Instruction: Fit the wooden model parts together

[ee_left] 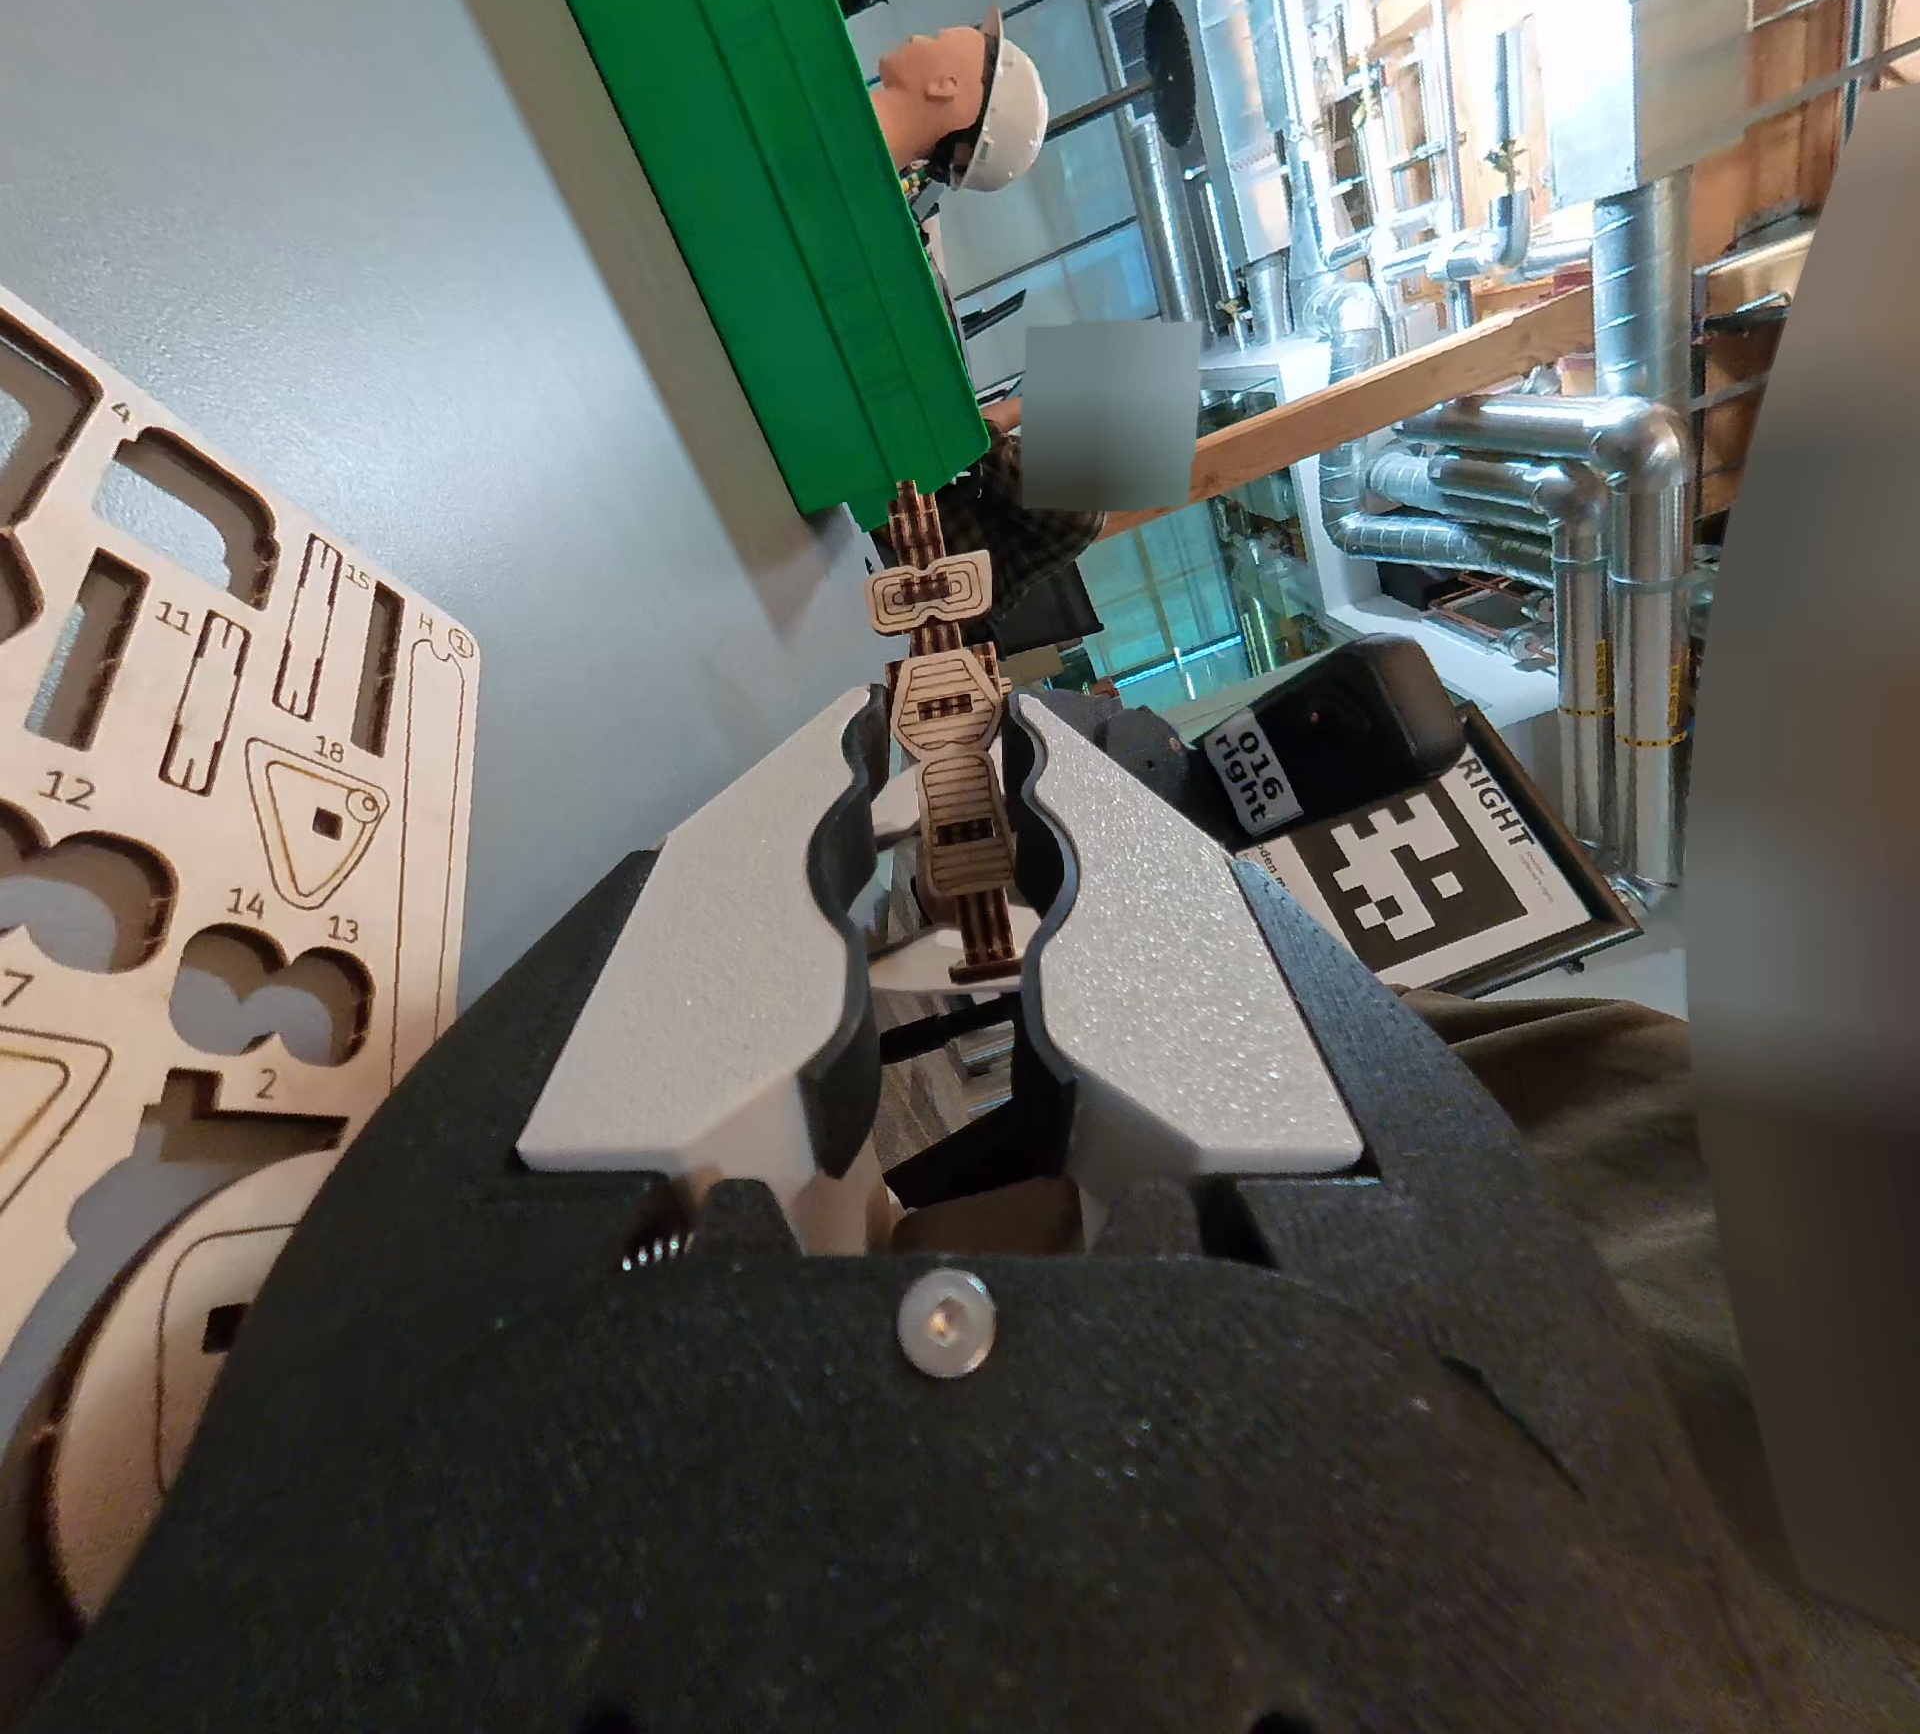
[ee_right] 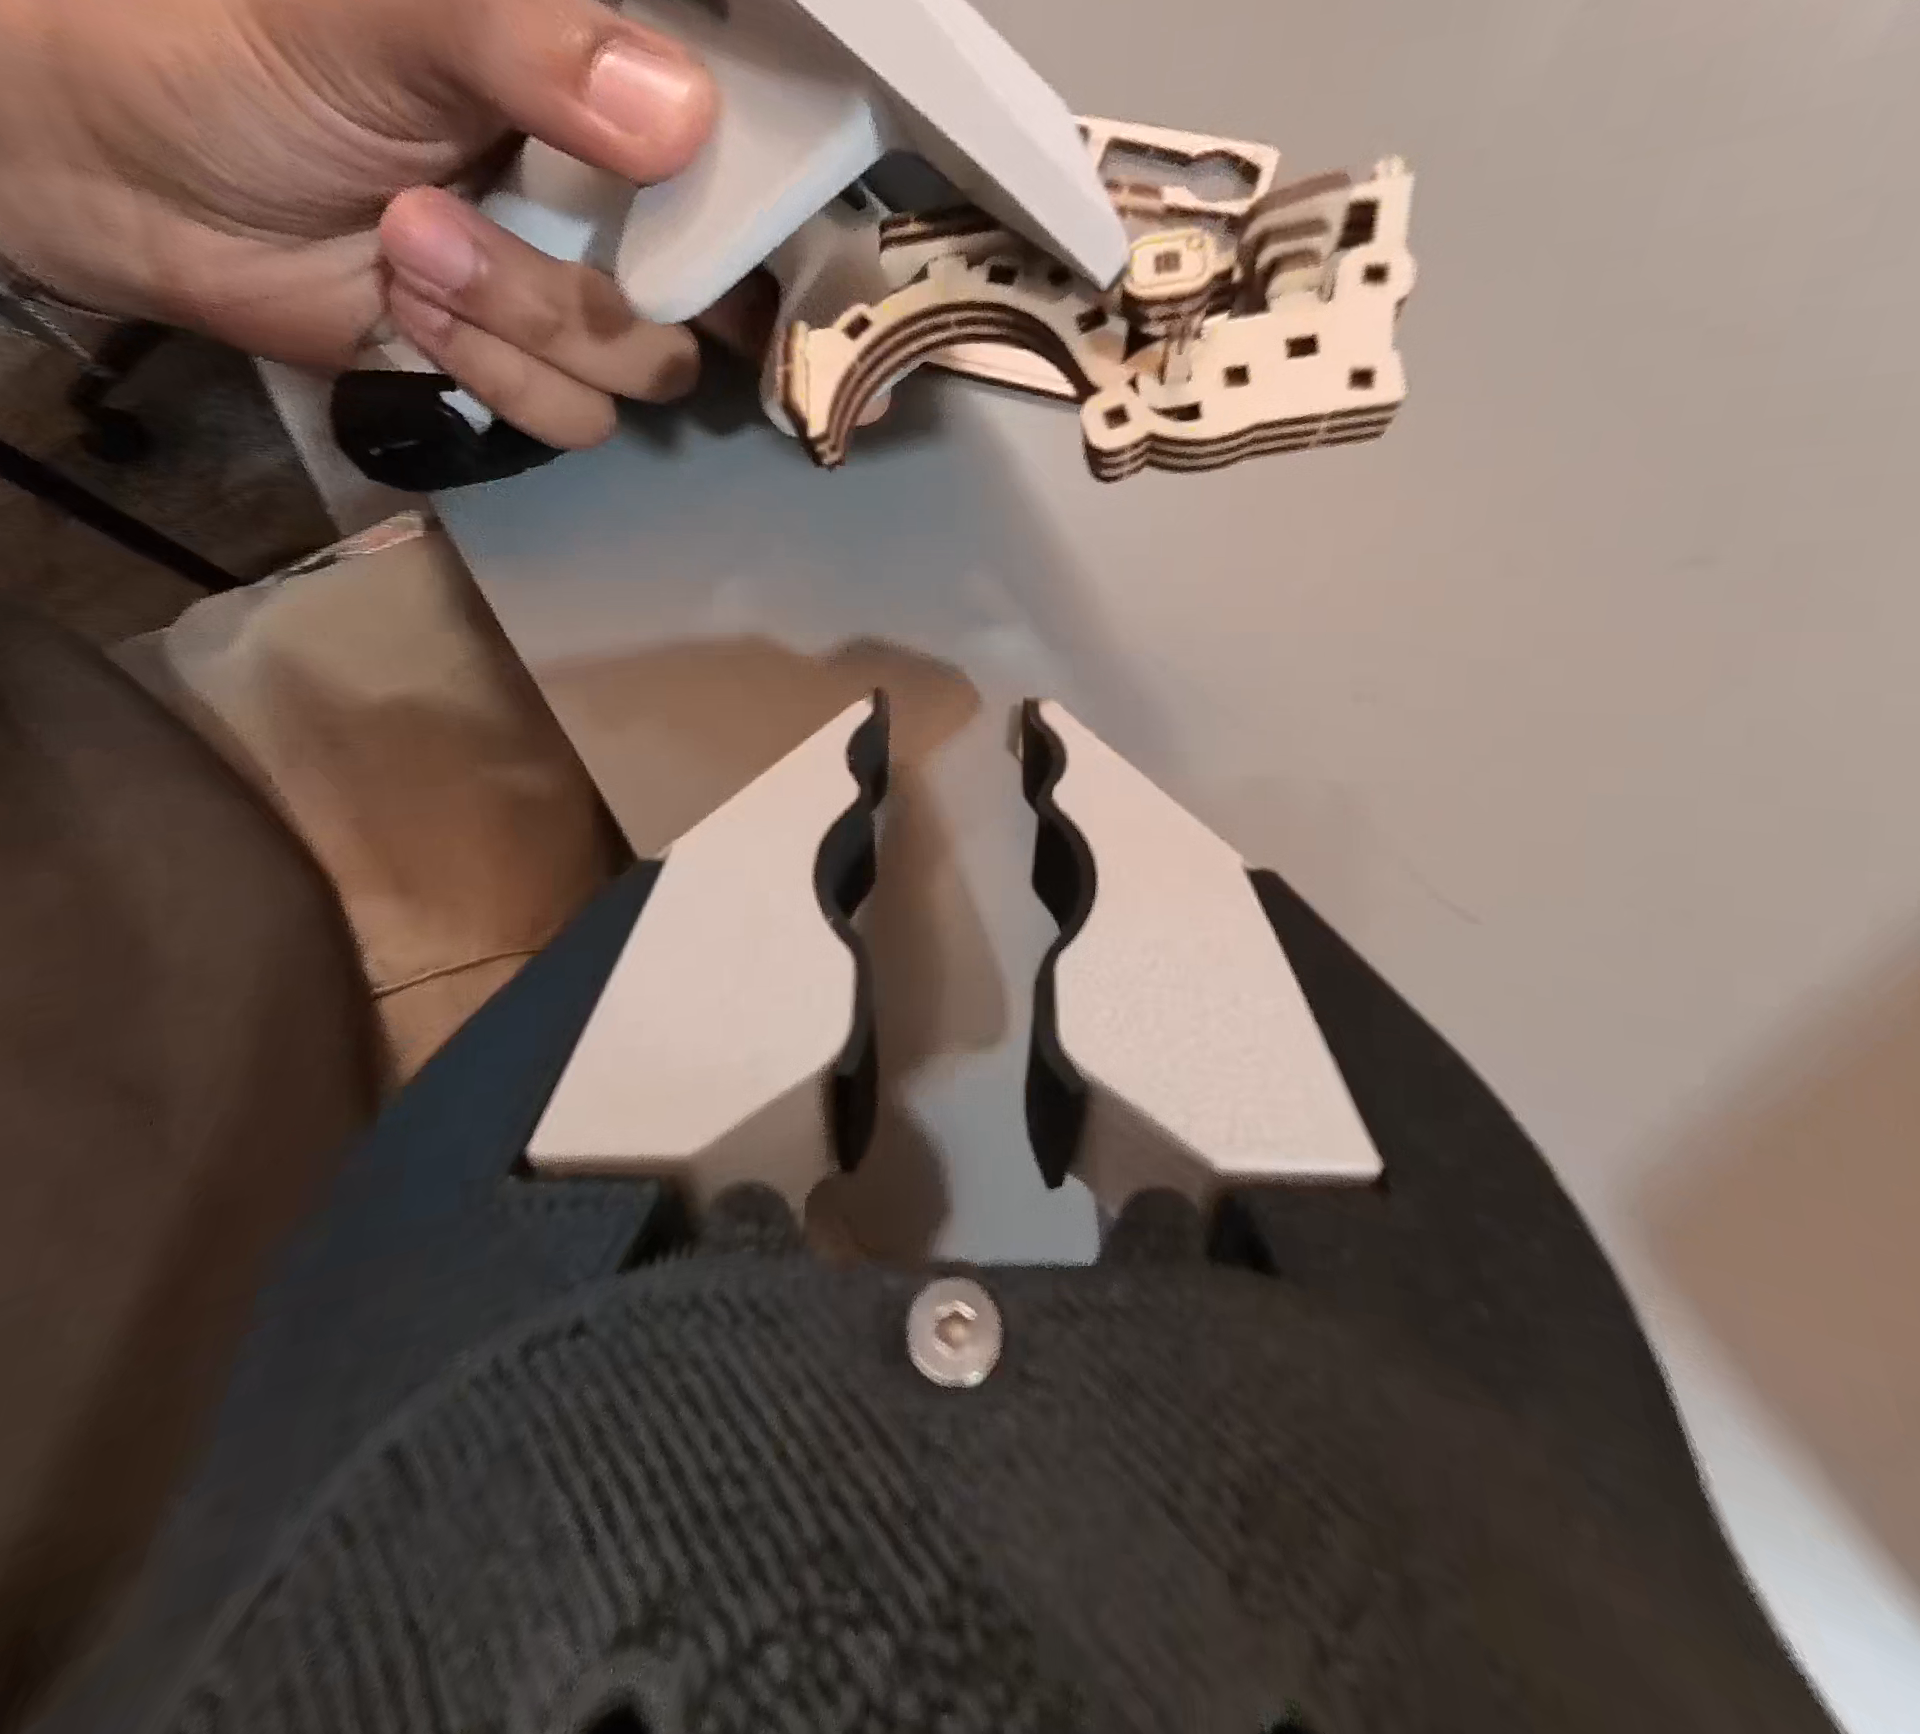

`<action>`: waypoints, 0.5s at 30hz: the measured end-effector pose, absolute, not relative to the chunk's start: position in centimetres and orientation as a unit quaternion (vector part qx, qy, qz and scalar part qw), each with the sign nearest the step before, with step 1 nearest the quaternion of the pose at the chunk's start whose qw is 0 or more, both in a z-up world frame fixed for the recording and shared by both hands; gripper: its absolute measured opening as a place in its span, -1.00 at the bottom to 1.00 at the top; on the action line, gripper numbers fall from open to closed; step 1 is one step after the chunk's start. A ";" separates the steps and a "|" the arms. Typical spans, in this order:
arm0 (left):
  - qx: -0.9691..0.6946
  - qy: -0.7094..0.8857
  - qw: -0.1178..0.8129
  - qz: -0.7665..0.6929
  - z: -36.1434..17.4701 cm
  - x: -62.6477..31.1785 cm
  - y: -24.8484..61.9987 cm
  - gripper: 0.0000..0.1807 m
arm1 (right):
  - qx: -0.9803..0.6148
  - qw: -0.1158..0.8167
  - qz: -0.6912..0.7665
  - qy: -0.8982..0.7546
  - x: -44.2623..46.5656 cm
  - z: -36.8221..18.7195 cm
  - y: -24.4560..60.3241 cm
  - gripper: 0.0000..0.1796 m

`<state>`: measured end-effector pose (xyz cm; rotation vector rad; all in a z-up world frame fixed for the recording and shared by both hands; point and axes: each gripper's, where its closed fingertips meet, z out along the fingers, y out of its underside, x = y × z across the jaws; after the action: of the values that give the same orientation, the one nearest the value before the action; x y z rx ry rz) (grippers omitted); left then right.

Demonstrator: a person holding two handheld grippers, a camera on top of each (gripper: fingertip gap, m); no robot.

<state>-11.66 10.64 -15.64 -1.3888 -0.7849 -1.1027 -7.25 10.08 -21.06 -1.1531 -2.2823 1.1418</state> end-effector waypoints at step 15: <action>-0.588 -0.331 0.559 -0.482 -15.7 -11.5 10.5 -0.80 | -0.399 0.087 0.424 -0.808 -5.8 -21.8 10.7 -0.78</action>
<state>-11.46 10.50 -15.65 -1.3859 -0.7805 -1.1366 -5.84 10.71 -21.76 -1.1898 -2.4068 1.2625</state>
